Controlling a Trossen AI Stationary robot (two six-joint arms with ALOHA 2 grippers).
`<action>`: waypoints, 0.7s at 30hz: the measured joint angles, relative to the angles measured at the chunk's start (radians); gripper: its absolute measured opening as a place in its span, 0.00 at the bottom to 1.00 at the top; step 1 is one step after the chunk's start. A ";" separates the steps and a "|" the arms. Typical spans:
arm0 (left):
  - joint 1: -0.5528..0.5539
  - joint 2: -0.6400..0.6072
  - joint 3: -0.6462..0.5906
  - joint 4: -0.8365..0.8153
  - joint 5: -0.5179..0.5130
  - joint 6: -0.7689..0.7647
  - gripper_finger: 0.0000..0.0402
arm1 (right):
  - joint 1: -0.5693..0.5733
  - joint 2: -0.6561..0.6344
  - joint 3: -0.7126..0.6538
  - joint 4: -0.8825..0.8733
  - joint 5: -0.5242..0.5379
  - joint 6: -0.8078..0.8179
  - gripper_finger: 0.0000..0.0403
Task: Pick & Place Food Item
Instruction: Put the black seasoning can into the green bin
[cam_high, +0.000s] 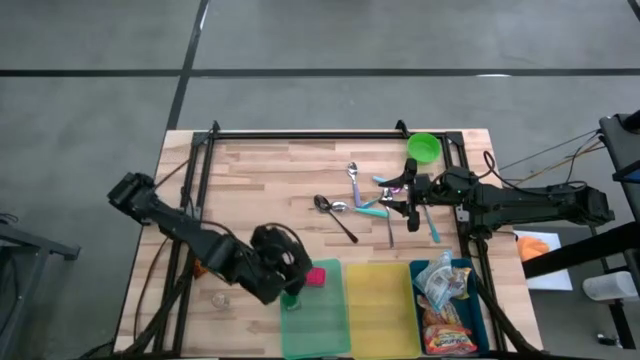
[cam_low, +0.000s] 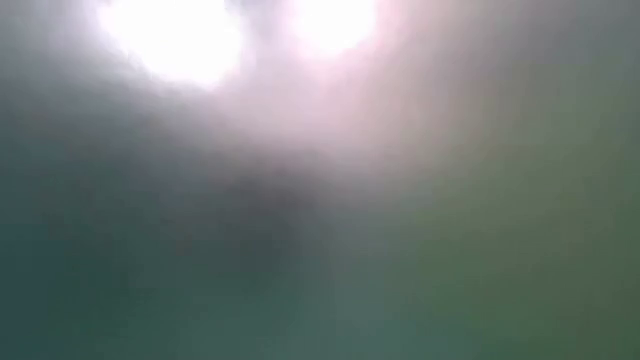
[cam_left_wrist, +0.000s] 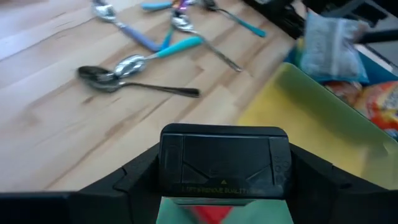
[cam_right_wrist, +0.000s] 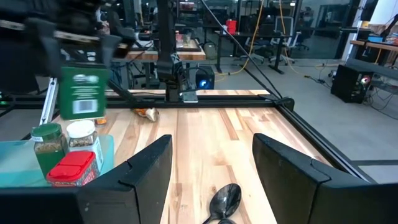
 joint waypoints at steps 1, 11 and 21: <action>-0.004 0.023 0.027 0.000 0.000 0.016 0.65 | 0.000 0.000 0.000 0.000 0.000 0.000 0.55; -0.035 0.238 0.239 -0.001 0.000 0.123 0.67 | 0.000 0.000 0.000 0.000 0.000 0.000 0.55; -0.107 0.335 0.238 0.054 0.007 0.061 0.70 | 0.000 0.000 0.000 -0.001 0.000 0.000 0.55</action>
